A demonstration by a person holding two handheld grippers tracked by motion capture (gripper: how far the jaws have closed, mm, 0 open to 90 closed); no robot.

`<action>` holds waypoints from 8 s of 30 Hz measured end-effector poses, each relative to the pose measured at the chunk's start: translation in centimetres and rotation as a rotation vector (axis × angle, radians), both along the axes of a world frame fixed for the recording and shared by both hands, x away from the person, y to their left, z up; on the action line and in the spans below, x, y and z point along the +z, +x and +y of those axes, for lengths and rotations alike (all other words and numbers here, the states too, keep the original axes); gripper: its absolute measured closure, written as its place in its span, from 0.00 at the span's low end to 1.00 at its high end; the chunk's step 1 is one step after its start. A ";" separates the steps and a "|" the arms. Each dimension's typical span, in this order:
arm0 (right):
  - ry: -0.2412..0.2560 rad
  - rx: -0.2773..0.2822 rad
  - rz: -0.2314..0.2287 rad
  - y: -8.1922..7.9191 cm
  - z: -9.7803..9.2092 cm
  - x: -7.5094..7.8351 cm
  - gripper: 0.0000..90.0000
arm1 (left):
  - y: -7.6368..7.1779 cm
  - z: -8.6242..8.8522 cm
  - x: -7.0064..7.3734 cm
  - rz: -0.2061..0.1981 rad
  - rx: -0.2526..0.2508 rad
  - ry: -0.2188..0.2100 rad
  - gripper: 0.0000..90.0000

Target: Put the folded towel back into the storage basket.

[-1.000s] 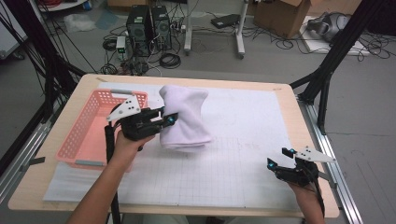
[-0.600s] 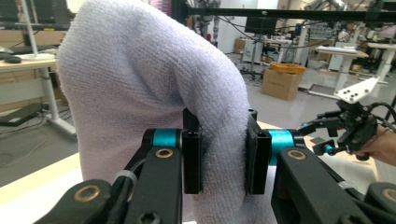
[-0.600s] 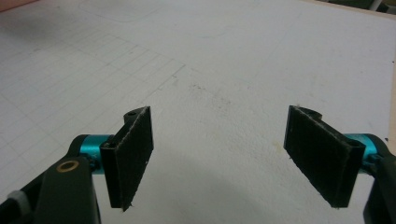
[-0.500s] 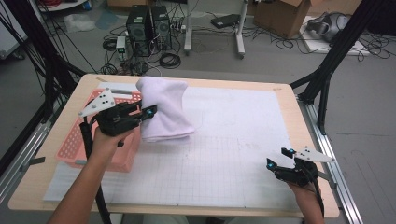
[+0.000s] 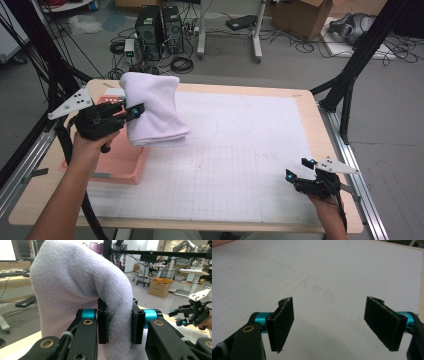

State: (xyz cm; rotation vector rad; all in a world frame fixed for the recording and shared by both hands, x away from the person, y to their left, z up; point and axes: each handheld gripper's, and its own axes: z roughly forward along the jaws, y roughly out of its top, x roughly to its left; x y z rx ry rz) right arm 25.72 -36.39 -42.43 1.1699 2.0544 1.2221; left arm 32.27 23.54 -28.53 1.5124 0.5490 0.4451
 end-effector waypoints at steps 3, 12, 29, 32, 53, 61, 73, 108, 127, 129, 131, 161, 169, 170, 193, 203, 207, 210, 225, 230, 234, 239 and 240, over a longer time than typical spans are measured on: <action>0.002 0.001 0.000 0.0 0.0 0.0 0.25 | 0.1 0.9 0.2 0.003 0.008 -0.004 0.82; -0.001 -0.003 0.001 0.1 0.2 0.1 0.25 | -0.2 4.4 0.8 0.016 0.041 -0.015 0.82; -0.006 -0.001 -0.003 0.2 0.3 0.1 0.25 | -0.9 10.4 0.0 0.058 0.118 -0.013 0.82; -0.008 0.000 -0.007 0.2 0.3 0.1 0.25 | -0.9 11.1 -0.5 0.071 0.128 -0.024 0.82; -0.010 -0.001 0.008 0.2 0.8 0.0 0.25 | 0.5 12.2 -6.3 0.197 0.086 0.026 0.81; -0.009 -0.001 0.014 0.2 0.9 0.0 0.25 | 1.9 11.2 -7.7 0.247 0.100 0.032 0.80; -0.013 0.000 0.013 0.2 0.9 -0.1 0.25 | 2.9 10.9 -8.7 0.383 0.223 0.030 0.60; -0.013 -0.001 0.011 0.2 0.8 0.0 0.25 | 1.9 9.6 -7.7 0.359 0.518 0.178 0.40; -0.010 -0.004 0.009 0.2 0.7 0.0 0.25 | 5.6 5.6 -11.8 0.630 0.572 0.435 0.34; -0.013 0.000 0.012 0.2 0.8 0.0 0.25 | 6.0 5.6 -12.1 0.665 0.568 0.436 0.34; -0.014 0.001 0.010 0.1 0.8 0.0 0.25 | 6.2 5.5 -12.4 0.685 0.560 0.438 0.34; -0.013 0.002 0.012 0.2 0.8 -0.1 0.25 | 5.8 7.3 -11.9 0.650 0.551 0.395 0.37; -0.012 0.001 0.014 0.2 0.8 -0.1 0.25 | 6.2 5.7 -12.5 0.702 0.612 0.574 0.38; -0.014 0.000 0.009 0.2 0.7 0.0 0.25 | 6.2 5.6 -12.4 0.705 0.625 0.577 0.38; -0.009 0.007 -0.004 0.3 0.8 0.0 0.25 | -0.7 1.0 -6.5 0.133 0.319 -0.013 0.25; 0.006 0.007 -0.037 0.1 0.6 0.1 0.25 | -2.5 -5.1 -6.8 0.089 0.147 0.019 0.25; 0.003 0.009 -0.039 0.1 0.5 0.0 0.25 | -2.8 -7.5 -7.7 0.098 0.096 0.051 0.26; 0.003 0.007 -0.042 -0.1 0.5 0.0 0.25 | -2.8 -8.9 -8.6 0.102 0.067 0.060 0.27; -0.008 -0.009 -0.038 -0.7 0.6 -0.2 0.24 | -4.2 -13.2 -13.6 0.155 -0.012 0.138 0.27; -0.011 -0.004 -0.030 -0.7 0.8 -0.5 0.24 | -4.1 -13.3 -14.8 0.178 -0.003 0.149 0.27; -0.012 0.000 -0.025 -0.6 0.8 -0.7 0.24 | -4.0 -13.3 -15.1 0.184 0.004 0.149 0.27; -0.011 -0.001 -0.034 -0.6 0.7 -0.7 0.24 | -4.0 -13.1 -15.3 0.192 0.010 0.154 0.27; -0.008 -0.002 -0.031 -0.6 0.7 -0.7 0.24 | -4.0 -13.0 -15.3 0.191 0.013 0.155 0.27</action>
